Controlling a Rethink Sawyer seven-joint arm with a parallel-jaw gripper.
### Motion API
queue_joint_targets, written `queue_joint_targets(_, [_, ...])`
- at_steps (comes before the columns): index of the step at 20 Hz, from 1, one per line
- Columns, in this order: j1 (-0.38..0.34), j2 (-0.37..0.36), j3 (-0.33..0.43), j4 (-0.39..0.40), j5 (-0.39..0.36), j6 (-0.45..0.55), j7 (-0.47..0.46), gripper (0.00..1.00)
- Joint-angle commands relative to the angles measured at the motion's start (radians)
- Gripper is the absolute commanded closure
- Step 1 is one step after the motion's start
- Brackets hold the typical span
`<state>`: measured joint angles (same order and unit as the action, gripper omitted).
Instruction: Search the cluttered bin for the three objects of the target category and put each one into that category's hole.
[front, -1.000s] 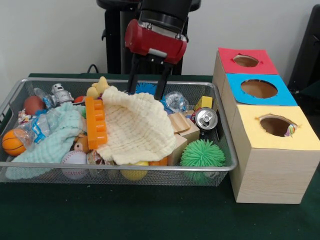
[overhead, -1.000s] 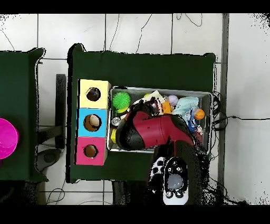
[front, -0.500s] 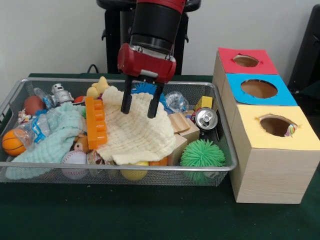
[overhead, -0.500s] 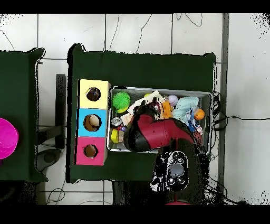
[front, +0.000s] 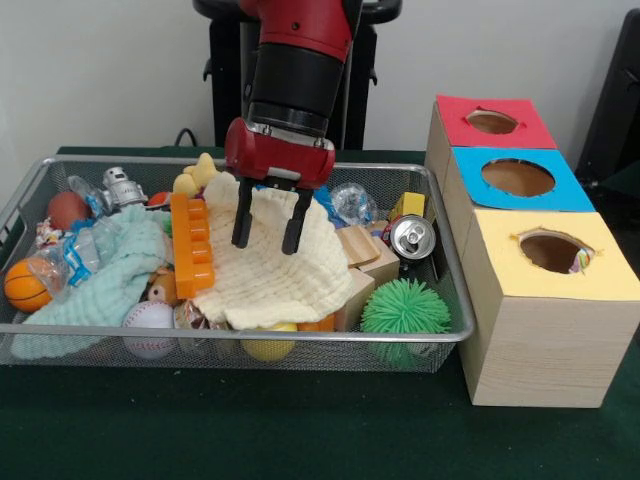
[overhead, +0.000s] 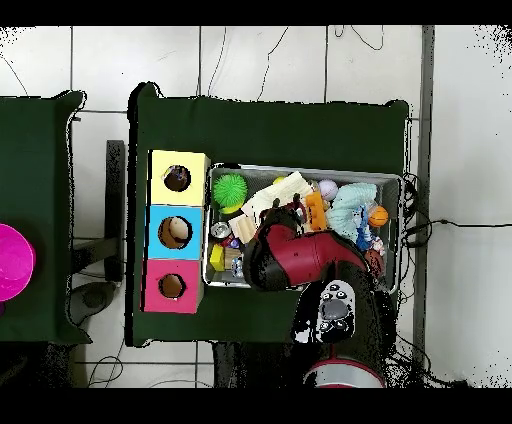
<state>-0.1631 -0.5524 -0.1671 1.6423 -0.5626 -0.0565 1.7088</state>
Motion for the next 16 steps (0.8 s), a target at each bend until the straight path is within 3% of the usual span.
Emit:
queue_joint_targets(1, [-0.028,0.061,0.032,0.036,-0.010,-0.044,0.128,0.00])
queue_joint_targets(3, [-0.024,0.071,0.022,0.036,-0.007,-0.068,0.137,0.00])
queue_joint_targets(4, [-0.024,0.073,0.020,0.036,-0.007,-0.072,0.137,1.00])
queue_joint_targets(8, [-0.032,0.071,0.031,0.039,-0.014,-0.079,0.134,1.00])
queue_joint_targets(10, [-0.051,0.048,0.066,0.045,-0.018,-0.033,0.119,1.00])
queue_joint_targets(16, [-0.098,-0.096,0.167,0.143,-0.020,0.086,0.073,1.00])
